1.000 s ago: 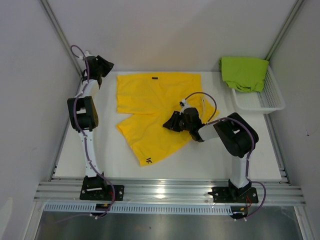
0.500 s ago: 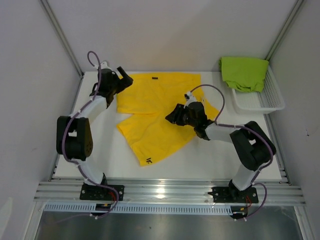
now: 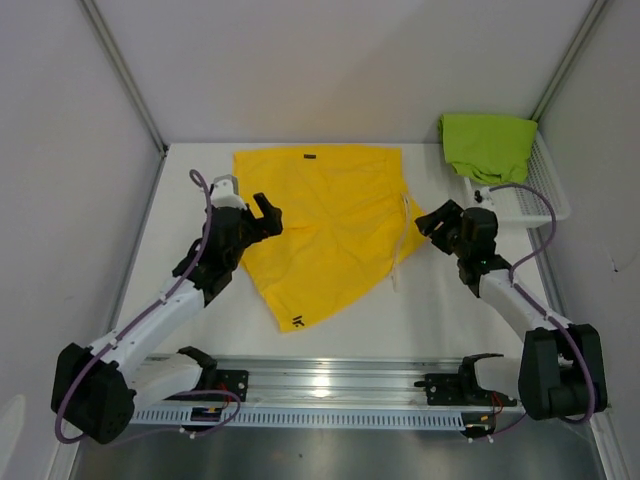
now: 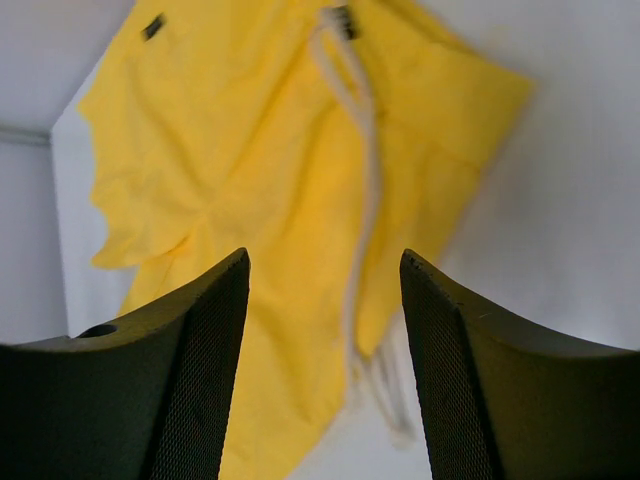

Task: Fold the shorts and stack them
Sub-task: Flatten the shorts out

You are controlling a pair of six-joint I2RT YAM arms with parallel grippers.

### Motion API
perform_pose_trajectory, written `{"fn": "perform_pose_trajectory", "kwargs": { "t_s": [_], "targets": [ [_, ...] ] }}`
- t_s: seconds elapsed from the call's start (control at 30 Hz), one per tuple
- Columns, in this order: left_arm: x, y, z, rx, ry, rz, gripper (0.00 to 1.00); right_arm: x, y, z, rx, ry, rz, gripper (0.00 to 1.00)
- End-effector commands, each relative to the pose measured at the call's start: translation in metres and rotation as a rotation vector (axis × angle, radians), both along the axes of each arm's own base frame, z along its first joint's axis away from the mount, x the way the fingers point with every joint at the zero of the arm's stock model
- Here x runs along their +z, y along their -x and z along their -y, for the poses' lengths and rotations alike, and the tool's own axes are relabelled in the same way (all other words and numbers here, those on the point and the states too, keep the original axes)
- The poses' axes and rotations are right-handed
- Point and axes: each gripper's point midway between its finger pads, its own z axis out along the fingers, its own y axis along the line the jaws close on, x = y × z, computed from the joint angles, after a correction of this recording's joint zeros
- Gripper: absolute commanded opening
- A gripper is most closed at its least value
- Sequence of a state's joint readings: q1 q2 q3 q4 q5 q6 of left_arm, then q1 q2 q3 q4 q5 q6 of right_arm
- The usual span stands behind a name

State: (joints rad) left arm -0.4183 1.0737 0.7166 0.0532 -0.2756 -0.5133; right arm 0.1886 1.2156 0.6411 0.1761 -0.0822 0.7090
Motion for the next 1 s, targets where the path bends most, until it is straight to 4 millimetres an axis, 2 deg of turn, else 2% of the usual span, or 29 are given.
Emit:
{"fn": "perform_pose_trajectory", "kwargs": {
  "t_s": [0.0, 0.03, 0.07, 0.17, 0.23, 0.27, 0.3, 0.37, 0.43, 0.47, 0.57, 0.6, 0.67, 0.73, 0.87, 0.9, 0.97],
  "targets": [
    [-0.004, 0.024, 0.006, -0.034, -0.143, -0.022, 0.99, -0.030, 0.010, 0.036, -0.090, -0.020, -0.114, 0.64],
    [-0.013, 0.032, 0.004, -0.025, -0.184, -0.057, 0.99, -0.036, 0.007, 0.048, -0.126, -0.023, -0.129, 0.64],
    [-0.018, 0.040, 0.012, -0.058, -0.212, -0.065, 0.99, -0.039, 0.005, 0.052, -0.146, -0.022, -0.136, 0.64],
    [-0.034, 0.056, 0.018, -0.087, -0.232, -0.103, 0.99, -0.043, -0.009, 0.063, -0.204, -0.023, -0.121, 0.64],
    [-0.042, 0.064, 0.022, -0.108, -0.220, -0.108, 0.99, -0.048, -0.015, 0.066, -0.226, -0.027, -0.122, 0.65],
    [-0.055, 0.070, 0.023, -0.130, -0.226, -0.130, 0.99, -0.054, -0.022, 0.066, -0.231, -0.031, -0.124, 0.65],
    [-0.054, 0.072, 0.026, -0.143, -0.219, -0.124, 0.99, -0.055, -0.026, 0.067, -0.235, -0.033, -0.123, 0.65],
    [-0.069, 0.080, 0.031, -0.176, -0.232, -0.148, 0.99, -0.070, -0.034, 0.068, -0.248, -0.033, -0.150, 0.65],
    [-0.076, 0.089, 0.042, -0.220, -0.248, -0.153, 0.99, -0.076, -0.041, 0.068, -0.256, -0.046, -0.157, 0.64],
    [-0.078, 0.091, 0.044, -0.225, -0.261, -0.152, 0.99, -0.086, -0.045, 0.068, -0.262, -0.050, -0.172, 0.64],
    [-0.087, 0.107, 0.062, -0.304, -0.309, -0.148, 0.99, -0.094, -0.057, 0.068, -0.277, -0.071, -0.168, 0.63],
    [-0.087, 0.109, 0.066, -0.321, -0.320, -0.133, 0.99, -0.105, -0.059, 0.066, -0.273, -0.077, -0.189, 0.63],
    [-0.090, 0.120, 0.078, -0.382, -0.350, -0.119, 0.99, -0.107, -0.067, 0.063, -0.272, -0.098, -0.168, 0.61],
    [-0.094, 0.131, 0.089, -0.450, -0.368, -0.108, 0.99, -0.112, -0.070, 0.061, -0.280, -0.096, -0.174, 0.58],
    [-0.112, 0.144, 0.095, -0.516, -0.402, -0.150, 0.99, -0.113, -0.075, 0.055, -0.270, -0.067, -0.185, 0.49],
    [-0.117, 0.145, 0.094, -0.521, -0.409, -0.163, 0.99, -0.110, -0.078, 0.054, -0.266, -0.067, -0.180, 0.41],
    [-0.127, 0.151, 0.092, -0.532, -0.414, -0.203, 0.99, -0.111, -0.077, 0.054, -0.264, -0.061, -0.185, 0.31]
  ]
}}
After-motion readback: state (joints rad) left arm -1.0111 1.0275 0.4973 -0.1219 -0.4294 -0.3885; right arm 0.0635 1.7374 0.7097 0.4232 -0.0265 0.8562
